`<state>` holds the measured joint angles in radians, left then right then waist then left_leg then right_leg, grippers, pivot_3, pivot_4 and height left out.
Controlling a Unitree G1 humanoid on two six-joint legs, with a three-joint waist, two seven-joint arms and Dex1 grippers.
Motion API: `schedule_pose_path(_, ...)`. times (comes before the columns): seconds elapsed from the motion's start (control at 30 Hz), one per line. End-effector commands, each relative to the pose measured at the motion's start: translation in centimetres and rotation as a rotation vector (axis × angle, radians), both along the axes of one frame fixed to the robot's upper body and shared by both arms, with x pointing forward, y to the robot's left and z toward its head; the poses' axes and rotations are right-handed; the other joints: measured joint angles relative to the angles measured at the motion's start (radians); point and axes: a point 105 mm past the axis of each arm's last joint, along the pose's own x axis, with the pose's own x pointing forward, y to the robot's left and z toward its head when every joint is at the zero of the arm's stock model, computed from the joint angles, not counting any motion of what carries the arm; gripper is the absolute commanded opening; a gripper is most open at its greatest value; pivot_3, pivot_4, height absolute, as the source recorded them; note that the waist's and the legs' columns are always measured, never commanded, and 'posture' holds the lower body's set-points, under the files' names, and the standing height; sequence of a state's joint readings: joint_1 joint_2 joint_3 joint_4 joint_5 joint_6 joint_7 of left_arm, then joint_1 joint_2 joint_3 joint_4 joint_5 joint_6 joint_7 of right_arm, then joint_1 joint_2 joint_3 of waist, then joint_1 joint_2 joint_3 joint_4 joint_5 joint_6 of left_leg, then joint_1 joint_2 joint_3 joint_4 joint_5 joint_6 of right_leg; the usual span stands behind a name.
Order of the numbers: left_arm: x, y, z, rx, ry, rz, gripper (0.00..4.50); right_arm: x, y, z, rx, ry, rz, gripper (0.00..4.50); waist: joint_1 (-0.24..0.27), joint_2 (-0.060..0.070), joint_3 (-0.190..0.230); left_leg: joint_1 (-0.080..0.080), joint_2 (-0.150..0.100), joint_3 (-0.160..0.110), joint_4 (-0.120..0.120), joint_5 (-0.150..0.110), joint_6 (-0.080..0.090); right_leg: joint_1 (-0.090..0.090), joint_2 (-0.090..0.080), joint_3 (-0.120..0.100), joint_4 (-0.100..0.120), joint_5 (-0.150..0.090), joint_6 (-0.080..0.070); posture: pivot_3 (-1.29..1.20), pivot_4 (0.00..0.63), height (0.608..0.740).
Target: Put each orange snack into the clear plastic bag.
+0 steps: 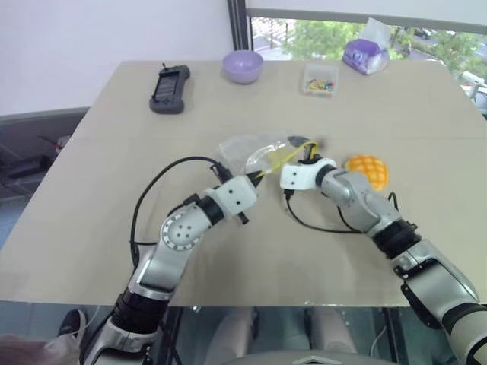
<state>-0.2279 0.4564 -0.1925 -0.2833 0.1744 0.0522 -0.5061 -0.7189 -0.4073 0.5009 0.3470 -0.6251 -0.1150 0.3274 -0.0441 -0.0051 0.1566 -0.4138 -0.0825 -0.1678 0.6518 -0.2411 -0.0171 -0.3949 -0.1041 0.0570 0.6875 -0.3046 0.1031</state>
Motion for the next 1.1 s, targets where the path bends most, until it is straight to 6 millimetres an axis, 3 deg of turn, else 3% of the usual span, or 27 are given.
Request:
schedule_pose_path(0.03, 0.2, 0.9, 0.6, -0.005, -0.031, 0.032, 0.00, -1.9, 0.3, 2.0, 0.075, 0.030, 0.145, 4.46, 0.000, 0.000, 0.000, 0.000, 0.000, 0.000, 0.000, 0.000, 0.000, 0.000, 0.000, 0.000, 0.000, 0.000, 0.000, 0.00, 0.150, 0.740)
schedule_pose_path(0.17, 0.3, 1.2, 0.5, 0.000, -0.030, 0.047, 0.00, -3.8, 0.5, 3.2, 0.129, 0.087, 0.267, 4.46, -0.002, 0.000, 0.000, 0.000, 0.000, 0.000, 0.000, 0.000, 0.000, 0.000, 0.000, 0.000, 0.000, 0.000, 0.000, 0.00, 0.150, 0.740)
schedule_pose_path(0.5, 0.3, 1.2, 0.3, -0.006, -0.025, 0.055, 0.00, -6.3, 0.4, 4.9, 0.146, 0.146, 0.357, 4.46, 0.001, 0.000, 0.000, 0.000, 0.000, 0.000, 0.000, 0.000, 0.000, 0.000, 0.000, 0.000, 0.000, 0.000, 0.000, 0.00, 0.150, 0.740)
schedule_pose_path(0.6, 0.3, 1.2, 0.2, -0.008, -0.020, 0.057, 0.00, -8.5, -0.4, 4.4, 0.196, 0.337, 0.413, 4.46, 0.004, 0.000, 0.000, 0.000, 0.000, -0.001, 0.000, 0.000, 0.000, 0.001, 0.000, 0.000, 0.000, 0.000, 0.000, 0.00, 0.150, 0.740)
schedule_pose_path(0.73, 0.4, 1.1, 0.2, -0.009, -0.018, 0.056, 0.00, -9.9, -1.5, 4.5, 0.306, 0.513, 0.403, 4.46, 0.004, 0.000, 0.000, 0.000, 0.000, -0.001, 0.000, 0.000, 0.000, 0.001, 0.000, -0.001, -0.001, 0.000, 0.000, 0.00, 0.150, 0.740)
schedule_pose_path(0.83, 0.4, 1.1, 0.3, -0.010, -0.018, 0.057, 0.00, -8.2, -4.1, 5.5, 0.380, 0.475, 0.273, 4.46, 0.003, 0.000, 0.000, 0.000, 0.000, -0.001, 0.000, 0.000, 0.000, 0.001, 0.000, -0.001, 0.000, 0.000, 0.000, 0.00, 0.150, 0.740)
schedule_pose_path(1.0, 0.5, 1.4, 0.3, -0.013, -0.018, 0.070, 0.00, -3.4, -12.2, 8.3, 0.635, 0.299, -0.088, 4.46, 0.009, -0.001, 0.000, 0.000, 0.000, -0.001, 0.001, 0.000, 0.000, 0.001, -0.001, -0.001, 0.000, 0.000, 0.000, 0.00, 0.150, 0.740)
schedule_pose_path(1.1, 0.5, 1.2, 0.2, -0.018, -0.017, 0.071, 0.00, -2.2, -16.5, 7.2, 0.786, 0.321, -0.306, 4.46, 0.011, -0.001, 0.000, 0.000, 0.000, -0.001, 0.001, 0.000, 0.000, 0.001, -0.001, -0.001, 0.000, 0.000, 0.000, 0.00, 0.150, 0.740)
